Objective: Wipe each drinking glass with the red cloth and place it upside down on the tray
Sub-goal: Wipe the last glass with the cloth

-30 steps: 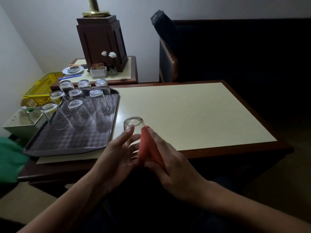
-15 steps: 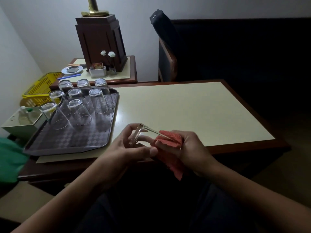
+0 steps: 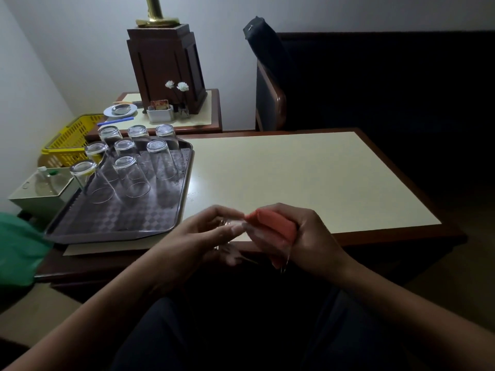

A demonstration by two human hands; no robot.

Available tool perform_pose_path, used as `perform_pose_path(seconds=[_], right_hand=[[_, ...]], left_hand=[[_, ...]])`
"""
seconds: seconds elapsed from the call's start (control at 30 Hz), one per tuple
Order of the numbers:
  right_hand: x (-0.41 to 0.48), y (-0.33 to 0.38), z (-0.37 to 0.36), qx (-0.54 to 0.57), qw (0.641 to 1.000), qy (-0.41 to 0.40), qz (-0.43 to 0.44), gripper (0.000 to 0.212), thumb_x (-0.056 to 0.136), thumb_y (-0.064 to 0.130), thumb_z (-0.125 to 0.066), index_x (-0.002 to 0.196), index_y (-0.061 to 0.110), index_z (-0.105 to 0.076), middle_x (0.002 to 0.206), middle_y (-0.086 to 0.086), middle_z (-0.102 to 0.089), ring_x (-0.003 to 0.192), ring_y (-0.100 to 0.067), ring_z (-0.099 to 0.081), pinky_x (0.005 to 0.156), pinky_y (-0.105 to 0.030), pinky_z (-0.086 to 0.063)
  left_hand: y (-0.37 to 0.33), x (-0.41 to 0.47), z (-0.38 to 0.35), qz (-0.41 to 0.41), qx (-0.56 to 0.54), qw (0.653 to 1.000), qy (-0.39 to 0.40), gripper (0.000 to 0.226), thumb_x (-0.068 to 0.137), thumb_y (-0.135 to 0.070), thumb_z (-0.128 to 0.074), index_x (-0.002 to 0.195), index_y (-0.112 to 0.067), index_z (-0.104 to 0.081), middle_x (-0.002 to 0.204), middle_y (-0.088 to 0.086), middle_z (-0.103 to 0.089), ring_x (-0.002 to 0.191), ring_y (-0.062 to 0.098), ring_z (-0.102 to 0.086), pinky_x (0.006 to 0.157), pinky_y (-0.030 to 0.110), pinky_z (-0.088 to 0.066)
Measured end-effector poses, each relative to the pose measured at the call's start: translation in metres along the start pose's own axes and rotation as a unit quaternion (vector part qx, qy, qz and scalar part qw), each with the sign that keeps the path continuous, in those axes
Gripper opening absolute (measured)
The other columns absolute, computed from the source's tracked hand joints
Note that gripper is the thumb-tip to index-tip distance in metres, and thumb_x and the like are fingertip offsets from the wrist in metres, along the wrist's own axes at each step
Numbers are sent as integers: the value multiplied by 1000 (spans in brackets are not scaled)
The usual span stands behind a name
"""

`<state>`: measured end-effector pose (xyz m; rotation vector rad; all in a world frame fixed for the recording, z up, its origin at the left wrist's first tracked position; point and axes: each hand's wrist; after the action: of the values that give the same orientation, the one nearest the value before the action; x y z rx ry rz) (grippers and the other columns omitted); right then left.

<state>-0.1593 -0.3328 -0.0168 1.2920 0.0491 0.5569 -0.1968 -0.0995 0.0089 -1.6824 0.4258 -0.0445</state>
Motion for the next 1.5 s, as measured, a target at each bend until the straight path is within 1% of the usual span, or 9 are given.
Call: perform_pose_path(seconds=[0.07,0.17,0.43,0.67,0.8,0.93,1.2,1.37,1.5], right_hand=[[7,4,3,195,972,14,-134,32,89,13,-80,120,8,-77,112,-16,-80,99,-34,-77,82,-42,-64],[11,5,7,314,907,48,-277,38,92,13,-72,128,-1,-71,126,-26,-74,109,-35,-72,87,-33,-63],[12,-4,3,202,970,-41,-131,30,88,-4,-78,117,2,-78,117,-28,-76,102,-30,-73,93,-40,-59],[9,8,3,288,879,103,-365,21,101,21,-66,99,1,-73,78,-13,-73,61,-16,-69,58,-22,-57],[11,-1,4,293,912,61,-281,31,94,2,-73,125,-1,-71,120,-28,-73,103,-36,-71,89,-37,-59],[9,-6,-2,236,946,7,-220,30,89,-1,-78,118,-1,-74,119,-38,-70,98,-34,-68,72,-30,-60],[9,17,-6,388,796,141,-443,23,101,25,-62,106,3,-67,79,-8,-75,44,-5,-61,42,-10,-49],[8,36,-9,373,802,183,-430,28,107,29,-50,96,7,-64,60,1,-69,38,-2,-57,38,-8,-43],[7,21,-13,271,910,78,-305,19,102,16,-67,113,2,-72,83,-9,-79,71,-18,-76,67,-23,-61]], left_hand=[[-5,-2,1,-88,51,995,17,41,86,-4,-80,123,-5,-61,119,17,-67,98,37,-66,86,39,-60],[-6,-3,2,-165,139,976,-2,51,82,-1,-82,126,-7,-58,129,13,-62,109,36,-67,95,38,-57],[-2,3,-5,37,-54,997,-29,47,95,-33,-72,129,-1,-62,100,19,-66,67,24,-61,53,23,-51],[-8,-5,13,-138,122,983,8,54,84,4,-77,133,-13,-62,128,18,-66,118,37,-66,102,44,-55],[-10,-3,7,-92,133,987,-3,54,91,-10,-75,140,-21,-57,132,10,-65,113,29,-71,97,38,-59],[-6,-1,-2,-37,129,991,-24,38,89,-17,-75,126,-16,-69,100,5,-73,77,20,-72,73,26,-59],[0,4,19,-155,74,983,-61,73,70,2,-90,134,-15,-63,127,16,-68,118,40,-67,98,37,-58],[14,9,-2,-70,-125,989,20,98,62,-31,-98,141,2,-51,142,22,-62,132,35,-61,101,43,-57],[15,13,0,-69,-154,985,-23,94,56,-42,-100,129,0,-59,133,25,-67,128,33,-63,103,46,-55]])
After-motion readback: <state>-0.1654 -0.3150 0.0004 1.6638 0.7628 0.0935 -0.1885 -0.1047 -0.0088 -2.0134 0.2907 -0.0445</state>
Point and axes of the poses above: each hand's wrist, its own x-axis towards the middle knuckle, its own z-axis out of the back of the hand, y = z × x
